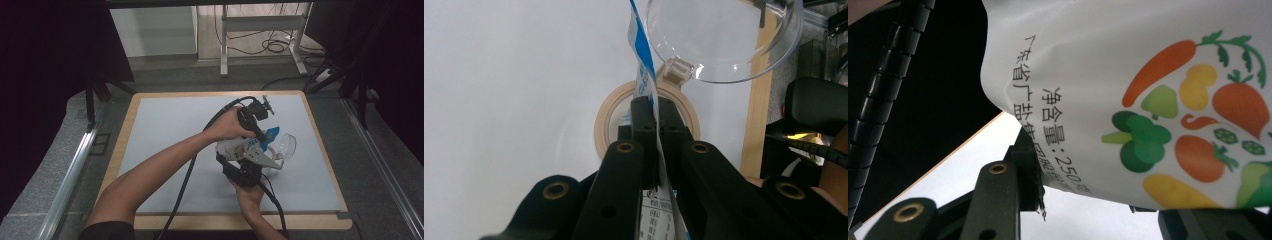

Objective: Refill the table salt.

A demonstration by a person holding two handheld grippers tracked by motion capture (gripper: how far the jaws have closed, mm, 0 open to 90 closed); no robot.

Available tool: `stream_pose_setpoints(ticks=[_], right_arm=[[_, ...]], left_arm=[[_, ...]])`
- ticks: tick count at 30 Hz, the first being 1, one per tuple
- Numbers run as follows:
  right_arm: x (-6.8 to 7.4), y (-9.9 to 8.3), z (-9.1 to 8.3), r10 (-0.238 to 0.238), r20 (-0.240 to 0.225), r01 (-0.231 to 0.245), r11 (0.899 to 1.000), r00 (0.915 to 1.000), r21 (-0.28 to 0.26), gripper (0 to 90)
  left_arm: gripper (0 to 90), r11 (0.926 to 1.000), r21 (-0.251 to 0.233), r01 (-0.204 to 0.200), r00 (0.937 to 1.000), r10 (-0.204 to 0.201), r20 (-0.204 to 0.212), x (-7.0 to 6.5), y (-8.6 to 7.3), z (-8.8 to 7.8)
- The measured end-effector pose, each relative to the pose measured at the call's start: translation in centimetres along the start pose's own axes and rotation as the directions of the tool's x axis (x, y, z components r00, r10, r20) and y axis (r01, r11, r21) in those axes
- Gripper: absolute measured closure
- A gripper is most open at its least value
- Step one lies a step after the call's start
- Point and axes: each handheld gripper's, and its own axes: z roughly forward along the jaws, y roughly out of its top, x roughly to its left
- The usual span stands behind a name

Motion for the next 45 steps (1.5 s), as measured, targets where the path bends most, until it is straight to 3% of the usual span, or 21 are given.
stream_pose_setpoints(ticks=[31, 45], right_arm=[[-0.02, -0.02, 0.17, 0.004, 0.010, -0.004, 1.000, 0.9999, -0.005, 59.0], [0.17, -0.16, 0.30, 0.027, 0.025, -0.027, 0.999, 0.9993, -0.017, 59.0]], left_arm=[[89.7, 0.9998, 0.014, -0.013, 0.9999, 0.013, 0.004, -0.02, 0.14, 0.20], [89.7, 0.9997, 0.021, -0.015, 0.9999, 0.015, 0.008, 0.04, 0.18, 0.35]])
